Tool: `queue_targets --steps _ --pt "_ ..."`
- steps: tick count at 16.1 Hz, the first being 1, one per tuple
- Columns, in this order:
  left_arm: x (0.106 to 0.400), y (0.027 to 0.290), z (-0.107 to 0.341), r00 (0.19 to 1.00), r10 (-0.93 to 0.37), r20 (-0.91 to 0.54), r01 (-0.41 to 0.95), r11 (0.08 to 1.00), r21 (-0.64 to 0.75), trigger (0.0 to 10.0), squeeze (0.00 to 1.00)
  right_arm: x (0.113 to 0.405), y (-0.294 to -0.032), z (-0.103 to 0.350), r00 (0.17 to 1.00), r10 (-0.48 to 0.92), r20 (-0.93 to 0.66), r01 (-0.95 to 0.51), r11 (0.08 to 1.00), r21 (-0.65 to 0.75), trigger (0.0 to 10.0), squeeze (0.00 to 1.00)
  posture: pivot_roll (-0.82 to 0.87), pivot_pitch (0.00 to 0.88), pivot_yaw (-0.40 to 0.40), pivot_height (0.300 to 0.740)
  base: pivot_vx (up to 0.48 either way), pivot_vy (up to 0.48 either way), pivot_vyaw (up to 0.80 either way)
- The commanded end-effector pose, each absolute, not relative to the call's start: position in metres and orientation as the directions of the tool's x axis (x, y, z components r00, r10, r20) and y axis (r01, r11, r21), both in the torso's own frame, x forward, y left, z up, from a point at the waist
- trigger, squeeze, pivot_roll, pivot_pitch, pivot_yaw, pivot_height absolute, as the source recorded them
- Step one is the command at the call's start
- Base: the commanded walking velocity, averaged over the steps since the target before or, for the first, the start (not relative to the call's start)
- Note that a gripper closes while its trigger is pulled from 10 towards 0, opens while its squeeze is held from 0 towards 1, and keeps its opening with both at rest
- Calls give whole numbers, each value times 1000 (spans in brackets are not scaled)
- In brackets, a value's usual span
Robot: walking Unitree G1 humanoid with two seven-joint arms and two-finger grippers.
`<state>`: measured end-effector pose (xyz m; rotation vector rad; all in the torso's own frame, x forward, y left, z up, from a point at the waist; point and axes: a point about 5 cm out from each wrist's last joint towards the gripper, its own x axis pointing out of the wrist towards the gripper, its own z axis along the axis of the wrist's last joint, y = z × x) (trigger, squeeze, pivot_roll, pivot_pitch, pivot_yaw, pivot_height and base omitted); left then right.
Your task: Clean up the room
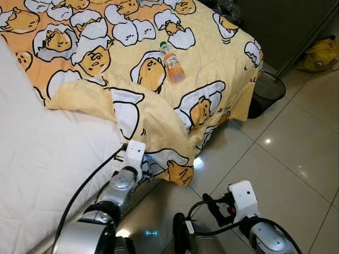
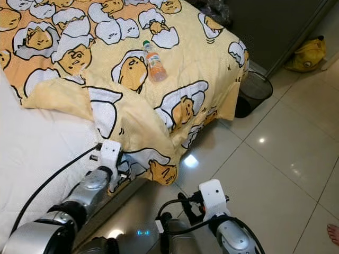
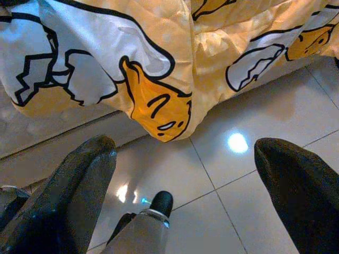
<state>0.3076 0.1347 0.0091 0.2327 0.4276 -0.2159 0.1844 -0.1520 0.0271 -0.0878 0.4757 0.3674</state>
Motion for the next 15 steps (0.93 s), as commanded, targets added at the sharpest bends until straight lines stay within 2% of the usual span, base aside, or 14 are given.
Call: queue_targets --steps 1,5,8,12,15 --pt "296 131 -3 850 -216 -481 329 930 163 10000 0 178 -154 20 798 330 -505 -372 928 18 10000 0 -188 232 -69 740 0 0 0" --pt "282 134 -13 762 -361 -538 523 833 183 10000 0 176 -153 17 772 359 -524 -403 915 33 10000 0 -176 224 -68 740 0 0 0" --pt "282 135 -11 753 -382 -536 551 811 197 10000 0 165 -145 16 714 454 -533 -486 869 91 10000 0 -174 218 -67 740 0 0 0" --pt "281 137 -11 750 -395 -531 553 814 177 10000 0 163 -148 11 701 452 -551 -485 869 97 10000 0 -172 216 -64 740 0 0 0" --pt "279 134 -12 755 -409 -513 561 808 181 10000 0 159 -147 9 681 485 -549 -535 841 79 10000 0 -167 212 -65 740 0 0 0"
